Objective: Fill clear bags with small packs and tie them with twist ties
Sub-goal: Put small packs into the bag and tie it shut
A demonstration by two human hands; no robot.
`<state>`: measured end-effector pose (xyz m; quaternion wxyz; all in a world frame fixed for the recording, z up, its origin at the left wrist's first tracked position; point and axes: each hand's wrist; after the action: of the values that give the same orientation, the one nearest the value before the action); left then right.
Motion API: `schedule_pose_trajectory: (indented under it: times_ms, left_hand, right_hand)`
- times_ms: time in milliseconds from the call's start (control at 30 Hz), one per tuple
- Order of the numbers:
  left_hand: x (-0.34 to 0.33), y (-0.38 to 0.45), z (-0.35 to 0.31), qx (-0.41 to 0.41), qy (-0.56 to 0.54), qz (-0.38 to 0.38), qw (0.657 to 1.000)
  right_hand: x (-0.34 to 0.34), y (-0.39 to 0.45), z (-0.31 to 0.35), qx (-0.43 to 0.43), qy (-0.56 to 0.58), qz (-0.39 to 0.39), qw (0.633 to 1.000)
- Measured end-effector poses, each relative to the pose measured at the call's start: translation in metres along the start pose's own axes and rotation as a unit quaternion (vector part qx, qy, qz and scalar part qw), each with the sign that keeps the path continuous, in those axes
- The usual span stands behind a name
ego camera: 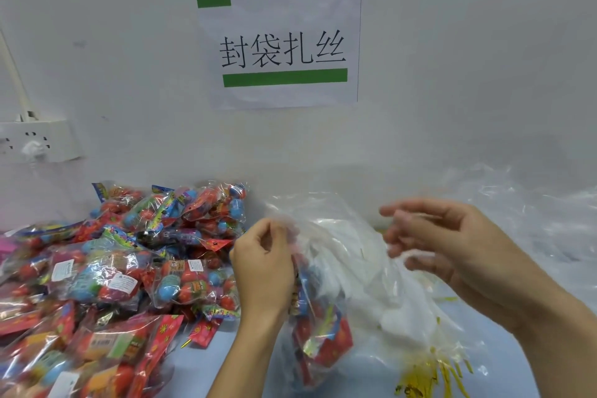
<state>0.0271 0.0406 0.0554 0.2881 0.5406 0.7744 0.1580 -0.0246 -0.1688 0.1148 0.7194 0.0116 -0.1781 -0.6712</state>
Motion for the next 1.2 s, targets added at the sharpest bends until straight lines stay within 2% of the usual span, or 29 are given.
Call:
schedule_pose_trajectory:
  times_ms: [33,67,100,167,200,233,267,333,400,467,567,733,833,867,967,1067,1133,1200]
  left_hand:
    - [0.001,0.001,0.001,0.004,-0.005,-0.01,1.0]
    - [0.001,0.002,0.002,0.008,-0.007,-0.022,1.0]
    - [0.001,0.003,0.003,0.012,-0.01,-0.037,0.999]
    - [0.001,0.005,0.006,0.025,-0.026,-0.078,0.996]
    - [0.0,0.005,0.008,0.037,-0.031,-0.103,0.994]
    - [0.0,0.003,0.01,0.052,-0.031,-0.126,0.99]
    - [-0.001,0.003,0.011,0.067,-0.033,-0.141,0.987]
    - [-0.003,0.006,0.009,0.082,-0.049,-0.137,0.986]
    - [0.001,0.013,0.002,0.057,-0.042,-0.099,0.993]
    - [0.008,0.018,-0.001,0.013,-0.011,-0.056,0.998]
    - [0.012,0.015,0.0,0.038,0.015,-0.021,0.999]
    - [0.006,0.013,-0.006,0.054,-0.015,0.0,0.998]
    - [0.006,0.017,-0.009,0.02,-0.028,0.031,0.999]
    - [0.006,0.015,-0.006,0.02,-0.012,0.033,0.999]
    - [0.007,0.006,0.009,0.085,0.016,0.009,0.996]
    - [0.008,0.004,0.016,0.084,0.029,0.007,0.996]
    - [0.007,0.003,0.016,0.102,0.021,-0.002,0.995]
    - [0.005,0.005,0.009,0.078,0.015,-0.001,0.997]
  right_hand:
    - [0.003,0.0,-0.01,-0.043,-0.092,-0.017,0.995]
    - [0.006,0.0,-0.019,-0.09,-0.182,0.011,0.979]
    - [0.008,-0.002,-0.025,-0.132,-0.233,0.075,0.96]
    - [0.005,-0.005,-0.03,-0.188,-0.228,0.222,0.929]
    - [-0.001,-0.005,-0.03,-0.187,-0.208,0.255,0.925]
    - [-0.01,-0.004,-0.031,-0.167,-0.2,0.253,0.932]
    - [-0.021,0.0,-0.033,-0.131,-0.205,0.214,0.946]
    - [-0.037,0.008,-0.036,-0.059,-0.232,0.083,0.967]
    - [-0.042,0.014,-0.038,-0.008,-0.215,-0.034,0.976]
    - [-0.039,0.016,-0.041,0.006,-0.17,-0.089,0.981]
    - [-0.034,0.014,-0.051,-0.026,-0.194,-0.072,0.978]
    - [-0.031,0.018,-0.056,-0.021,-0.133,-0.136,0.982]
    - [-0.033,0.019,-0.061,-0.035,-0.141,-0.15,0.978]
    - [-0.034,0.02,-0.062,-0.035,-0.131,-0.166,0.977]
    - [-0.038,0.021,-0.064,-0.049,-0.134,-0.169,0.975]
    - [-0.041,0.021,-0.067,-0.057,-0.151,-0.187,0.969]
    - [-0.041,0.022,-0.07,-0.092,-0.162,-0.182,0.966]
    - [-0.037,0.022,-0.069,-0.115,-0.174,-0.179,0.961]
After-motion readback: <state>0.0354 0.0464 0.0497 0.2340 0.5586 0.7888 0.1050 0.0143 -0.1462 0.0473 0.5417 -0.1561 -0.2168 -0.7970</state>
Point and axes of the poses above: each hand's wrist, its own y-axis towards the middle knuckle, its own x-axis out of the back of the hand, z = x × y, and after that the axes turned 15 degrees about -y, right-handed
